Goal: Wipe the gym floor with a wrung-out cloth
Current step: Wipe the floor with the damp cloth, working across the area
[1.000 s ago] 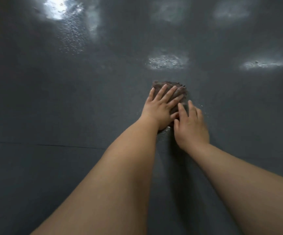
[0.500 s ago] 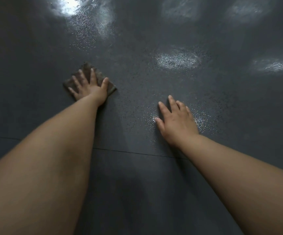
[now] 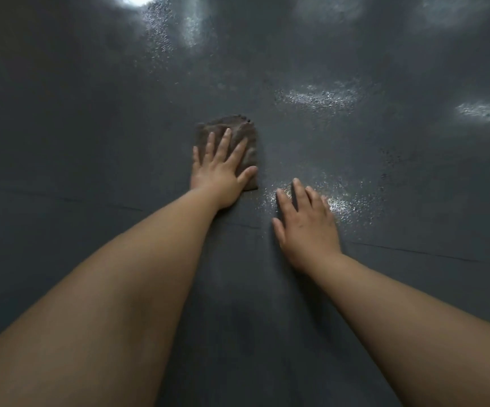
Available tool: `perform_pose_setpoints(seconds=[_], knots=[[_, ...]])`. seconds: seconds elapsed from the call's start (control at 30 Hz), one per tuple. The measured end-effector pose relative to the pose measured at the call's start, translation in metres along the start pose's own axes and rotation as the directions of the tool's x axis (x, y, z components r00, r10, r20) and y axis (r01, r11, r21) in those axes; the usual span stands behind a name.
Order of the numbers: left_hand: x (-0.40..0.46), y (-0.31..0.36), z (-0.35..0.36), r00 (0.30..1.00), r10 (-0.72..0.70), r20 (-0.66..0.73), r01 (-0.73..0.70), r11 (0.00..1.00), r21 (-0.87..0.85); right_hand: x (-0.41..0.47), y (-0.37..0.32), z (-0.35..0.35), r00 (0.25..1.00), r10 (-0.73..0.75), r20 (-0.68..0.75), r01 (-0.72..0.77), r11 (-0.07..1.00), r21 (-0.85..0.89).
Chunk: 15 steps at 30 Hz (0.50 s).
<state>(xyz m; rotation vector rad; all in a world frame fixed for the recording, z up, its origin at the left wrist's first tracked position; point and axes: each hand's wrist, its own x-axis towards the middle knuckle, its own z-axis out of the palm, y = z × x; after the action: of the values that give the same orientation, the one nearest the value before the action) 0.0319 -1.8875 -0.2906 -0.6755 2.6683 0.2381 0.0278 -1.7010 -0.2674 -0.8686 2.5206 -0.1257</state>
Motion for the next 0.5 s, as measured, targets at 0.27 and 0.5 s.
perform_pose_setpoints(seconds=[0.27, 0.5], knots=[[-0.115, -0.154, 0.035, 0.675, -0.732, 0.091, 0.724, 0.633, -0.274, -0.025, -0.034, 0.012, 0.990, -0.093, 0.107, 0.097, 0.995, -0.039], [-0.122, -0.093, 0.047, 0.755, -0.655, 0.024, 0.641, 0.731, -0.232, -0.038, -0.044, 0.025, 0.989, -0.068, 0.128, 0.077, 0.995, -0.068]])
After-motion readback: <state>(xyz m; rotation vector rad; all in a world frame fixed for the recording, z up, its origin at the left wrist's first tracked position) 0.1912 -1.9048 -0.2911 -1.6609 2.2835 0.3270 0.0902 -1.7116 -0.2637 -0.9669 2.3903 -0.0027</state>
